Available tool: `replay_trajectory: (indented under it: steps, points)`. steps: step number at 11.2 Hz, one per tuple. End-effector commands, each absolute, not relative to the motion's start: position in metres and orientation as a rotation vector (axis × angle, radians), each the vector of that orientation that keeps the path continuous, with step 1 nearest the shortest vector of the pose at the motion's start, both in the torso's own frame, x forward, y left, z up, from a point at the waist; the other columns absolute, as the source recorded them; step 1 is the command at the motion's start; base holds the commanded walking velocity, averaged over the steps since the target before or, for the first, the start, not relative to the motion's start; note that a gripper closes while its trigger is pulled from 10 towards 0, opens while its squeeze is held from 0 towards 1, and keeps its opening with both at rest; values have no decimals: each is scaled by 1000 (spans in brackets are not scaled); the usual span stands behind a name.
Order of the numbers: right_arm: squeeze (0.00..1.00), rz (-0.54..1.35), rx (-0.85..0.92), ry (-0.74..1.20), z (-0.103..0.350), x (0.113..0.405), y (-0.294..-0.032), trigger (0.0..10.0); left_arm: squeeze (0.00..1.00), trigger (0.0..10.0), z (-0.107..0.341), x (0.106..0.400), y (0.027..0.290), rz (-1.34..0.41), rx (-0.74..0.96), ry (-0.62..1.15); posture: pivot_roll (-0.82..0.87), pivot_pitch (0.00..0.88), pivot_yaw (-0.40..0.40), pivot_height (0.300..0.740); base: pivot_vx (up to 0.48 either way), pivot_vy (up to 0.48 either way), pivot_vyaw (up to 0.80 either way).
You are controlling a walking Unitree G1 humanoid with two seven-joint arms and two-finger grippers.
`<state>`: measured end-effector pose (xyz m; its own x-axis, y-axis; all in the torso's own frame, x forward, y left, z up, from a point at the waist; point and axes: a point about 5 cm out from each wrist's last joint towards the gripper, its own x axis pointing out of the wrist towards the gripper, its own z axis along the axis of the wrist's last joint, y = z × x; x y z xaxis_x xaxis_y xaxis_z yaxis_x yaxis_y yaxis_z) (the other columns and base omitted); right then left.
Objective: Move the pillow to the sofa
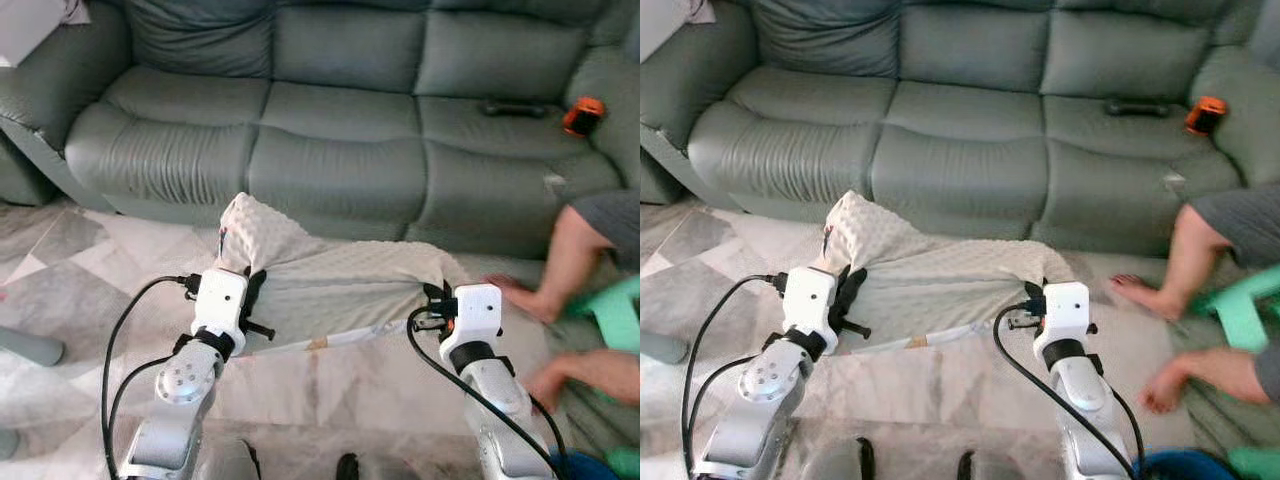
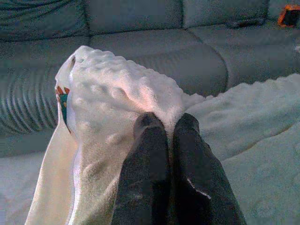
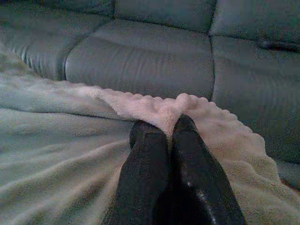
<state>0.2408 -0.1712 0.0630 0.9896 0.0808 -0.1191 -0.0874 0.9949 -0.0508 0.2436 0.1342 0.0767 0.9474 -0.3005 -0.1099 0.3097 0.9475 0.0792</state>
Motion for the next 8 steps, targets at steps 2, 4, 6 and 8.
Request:
replay_trajectory:
  steps: [2, 4, 6, 8]
  points:
    - [0, 44, -61, 93, 69, 240, -182, 10000, 0, 10000, 79, 240, 137, -314, 99, 83, -54, 141, -23, 740, 386, 0, 0]
    - [0, 43, -57, 92, 70, 239, -182, 10000, 0, 10000, 79, 241, 137, -321, 98, 83, -57, 140, -24, 740, 394, 0, 0]
    - [0, 38, -52, 91, 70, 235, -183, 10000, 0, 10000, 79, 241, 137, -321, 95, 82, -61, 140, -24, 740, 392, 0, 0]
    - [0, 38, -49, 96, 69, 233, -182, 10000, 0, 10000, 79, 242, 136, -316, 93, 80, -60, 141, -24, 740, 397, 0, 0]
